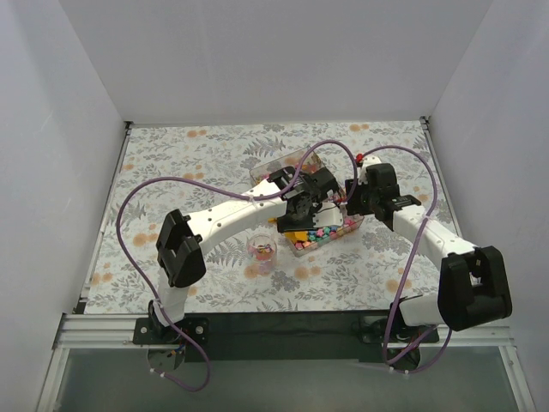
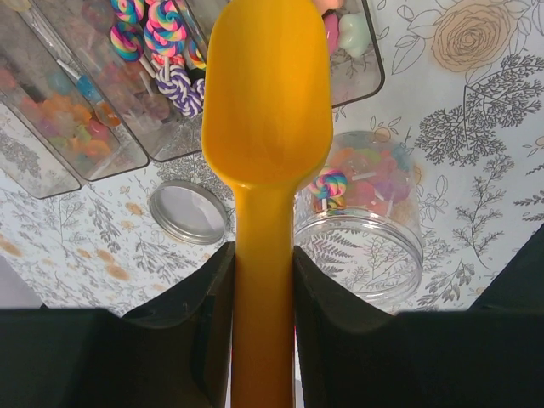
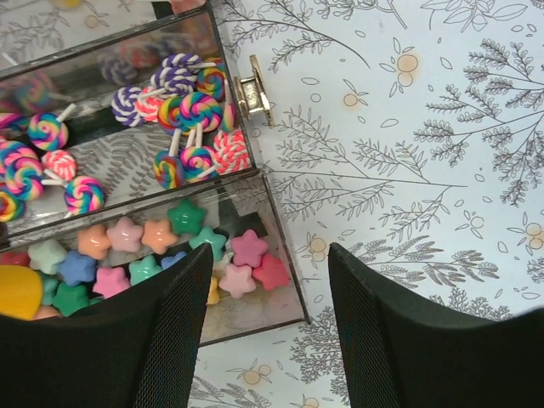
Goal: Pack the candies
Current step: Scoop the fake candies from the storage box.
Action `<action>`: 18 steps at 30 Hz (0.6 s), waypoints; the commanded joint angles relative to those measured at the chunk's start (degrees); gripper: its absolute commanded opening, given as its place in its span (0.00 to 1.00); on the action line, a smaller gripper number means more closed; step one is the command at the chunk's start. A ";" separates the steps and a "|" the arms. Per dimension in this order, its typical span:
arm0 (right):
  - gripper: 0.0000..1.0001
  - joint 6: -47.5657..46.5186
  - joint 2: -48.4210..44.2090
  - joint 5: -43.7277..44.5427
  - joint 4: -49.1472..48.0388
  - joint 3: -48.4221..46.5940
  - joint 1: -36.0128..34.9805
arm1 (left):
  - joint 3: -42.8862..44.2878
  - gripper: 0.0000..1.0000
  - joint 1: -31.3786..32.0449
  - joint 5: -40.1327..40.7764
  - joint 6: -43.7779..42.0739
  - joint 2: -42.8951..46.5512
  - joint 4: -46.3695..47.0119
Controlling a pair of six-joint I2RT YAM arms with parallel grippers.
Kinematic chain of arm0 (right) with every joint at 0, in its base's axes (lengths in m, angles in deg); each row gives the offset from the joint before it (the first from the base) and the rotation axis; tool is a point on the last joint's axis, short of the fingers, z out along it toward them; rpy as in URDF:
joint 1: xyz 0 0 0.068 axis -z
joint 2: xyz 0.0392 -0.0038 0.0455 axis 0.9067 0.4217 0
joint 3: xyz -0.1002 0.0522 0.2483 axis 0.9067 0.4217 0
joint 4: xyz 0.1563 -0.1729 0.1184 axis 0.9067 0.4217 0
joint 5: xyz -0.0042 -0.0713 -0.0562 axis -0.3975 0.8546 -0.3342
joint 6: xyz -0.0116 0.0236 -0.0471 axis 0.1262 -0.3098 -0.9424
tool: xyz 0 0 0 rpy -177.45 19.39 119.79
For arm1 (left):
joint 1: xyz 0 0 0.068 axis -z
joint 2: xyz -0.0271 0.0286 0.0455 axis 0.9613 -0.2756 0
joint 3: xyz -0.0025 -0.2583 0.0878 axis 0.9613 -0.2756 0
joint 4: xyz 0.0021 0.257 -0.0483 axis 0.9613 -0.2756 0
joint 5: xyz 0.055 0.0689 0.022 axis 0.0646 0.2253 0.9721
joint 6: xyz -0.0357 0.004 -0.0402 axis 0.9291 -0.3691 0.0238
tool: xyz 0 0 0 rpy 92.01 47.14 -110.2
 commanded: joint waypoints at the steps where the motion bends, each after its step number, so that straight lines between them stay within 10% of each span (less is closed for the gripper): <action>1: 0.63 -2.79 1.18 2.34 -0.79 -3.88 0.34 | 1.60 0.00 0.08 1.95 -2.07 3.17 -2.45; 18: 0.63 -6.91 5.75 4.36 -2.20 -6.34 0.51 | 5.37 0.00 1.58 0.82 -2.60 -7.01 -1.66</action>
